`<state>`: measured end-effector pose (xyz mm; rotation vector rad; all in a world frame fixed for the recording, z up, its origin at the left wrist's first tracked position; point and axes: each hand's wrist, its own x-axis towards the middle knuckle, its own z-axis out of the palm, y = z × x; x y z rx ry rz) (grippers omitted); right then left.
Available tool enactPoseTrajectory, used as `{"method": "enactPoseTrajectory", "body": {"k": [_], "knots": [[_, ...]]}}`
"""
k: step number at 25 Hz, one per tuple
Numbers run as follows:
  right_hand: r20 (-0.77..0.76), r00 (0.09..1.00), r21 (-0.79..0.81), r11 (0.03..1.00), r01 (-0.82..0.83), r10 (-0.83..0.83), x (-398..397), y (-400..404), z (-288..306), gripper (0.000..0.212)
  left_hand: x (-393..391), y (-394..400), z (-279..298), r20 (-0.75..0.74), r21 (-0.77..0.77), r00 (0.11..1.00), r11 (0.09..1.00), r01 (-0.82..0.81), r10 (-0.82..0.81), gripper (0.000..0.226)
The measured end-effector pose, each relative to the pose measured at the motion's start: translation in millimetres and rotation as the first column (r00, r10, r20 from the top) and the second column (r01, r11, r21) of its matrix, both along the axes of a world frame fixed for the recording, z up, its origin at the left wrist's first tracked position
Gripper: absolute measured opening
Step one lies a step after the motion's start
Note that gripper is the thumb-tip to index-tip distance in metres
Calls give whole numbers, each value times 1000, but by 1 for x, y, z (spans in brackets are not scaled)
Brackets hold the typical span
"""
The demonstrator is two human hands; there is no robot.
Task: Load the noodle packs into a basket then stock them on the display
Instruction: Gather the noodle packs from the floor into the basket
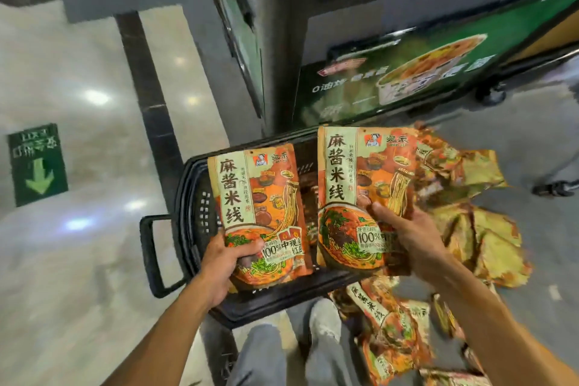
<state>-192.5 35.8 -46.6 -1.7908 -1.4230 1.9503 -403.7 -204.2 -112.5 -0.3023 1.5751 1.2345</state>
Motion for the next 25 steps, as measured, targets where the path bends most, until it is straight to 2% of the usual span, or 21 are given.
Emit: {"method": "enactPoseTrajectory", "body": {"k": [4,9,12,15,19,20,22,24,25], "knots": [[50,995,-28,996,-82,84,-16,-1,-43,11,12,-7,-38,35,-33,995,995,-89,90,47],[86,976,-118,974,-191,202,-30,9,-121,38,11,0,-90,-3,-140,986,976,-167,168,37],[106,959,-176,954,-241,262,-48,19,-174,51,1,9,-135,-33,-179,988,972,-154,150,39],[145,958,-207,955,-214,246,-61,28,-229,47,-1,19,-178,-10,-234,995,967,-102,103,40],[249,926,-243,944,-223,283,-70,28,-288,57,2,20,-226,23,-303,995,949,-85,97,40],[267,918,-267,937,-223,295,-71,27,-302,63,2,18,-238,23,-321,994,943,-90,103,39],[325,890,-316,924,-217,320,-70,25,-328,94,2,13,-258,27,-344,994,935,-86,102,39],[319,891,-364,910,-200,323,-64,27,-359,123,0,12,-275,51,-360,995,931,-64,88,34],[315,885,-383,899,-212,343,-61,28,-372,129,-1,13,-281,66,-367,995,929,-51,80,31]]}}
